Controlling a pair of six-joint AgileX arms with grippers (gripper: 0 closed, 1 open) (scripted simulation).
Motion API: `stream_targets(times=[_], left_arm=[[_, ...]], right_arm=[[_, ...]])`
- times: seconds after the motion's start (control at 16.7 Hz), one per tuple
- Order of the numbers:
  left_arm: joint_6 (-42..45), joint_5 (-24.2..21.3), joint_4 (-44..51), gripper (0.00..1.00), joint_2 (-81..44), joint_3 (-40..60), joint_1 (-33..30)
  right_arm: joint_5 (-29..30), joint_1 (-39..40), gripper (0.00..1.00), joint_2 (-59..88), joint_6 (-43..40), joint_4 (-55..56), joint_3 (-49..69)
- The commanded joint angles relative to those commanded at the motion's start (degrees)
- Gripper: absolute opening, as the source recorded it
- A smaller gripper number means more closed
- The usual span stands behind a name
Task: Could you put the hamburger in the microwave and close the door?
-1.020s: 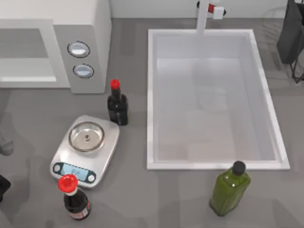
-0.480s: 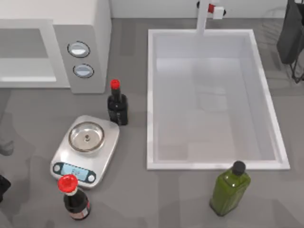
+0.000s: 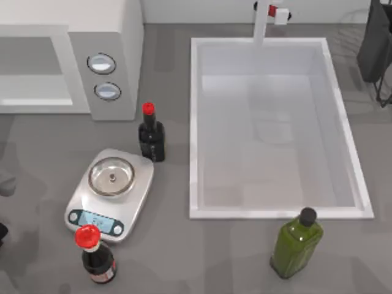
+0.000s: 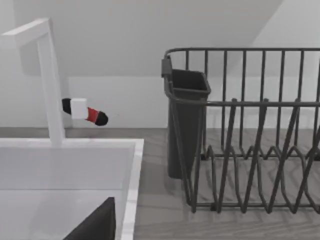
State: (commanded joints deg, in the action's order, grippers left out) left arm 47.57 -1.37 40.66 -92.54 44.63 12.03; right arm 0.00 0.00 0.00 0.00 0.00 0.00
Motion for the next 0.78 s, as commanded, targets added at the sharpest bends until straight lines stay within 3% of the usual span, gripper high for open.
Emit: stream_targets(times=[0.42,0.78], left_arm=[[-0.17,0.0,19.9,0.0,7.03,11.27,-0.25],[-0.3,0.01,22.8,0.0,8.84,13.59,-0.19]], right_arm=[[0.0,0.0,1.0,0.0,0.0,0.0,0.0],[0.0,0.0,1.0,0.0,0.0,0.0,0.0]])
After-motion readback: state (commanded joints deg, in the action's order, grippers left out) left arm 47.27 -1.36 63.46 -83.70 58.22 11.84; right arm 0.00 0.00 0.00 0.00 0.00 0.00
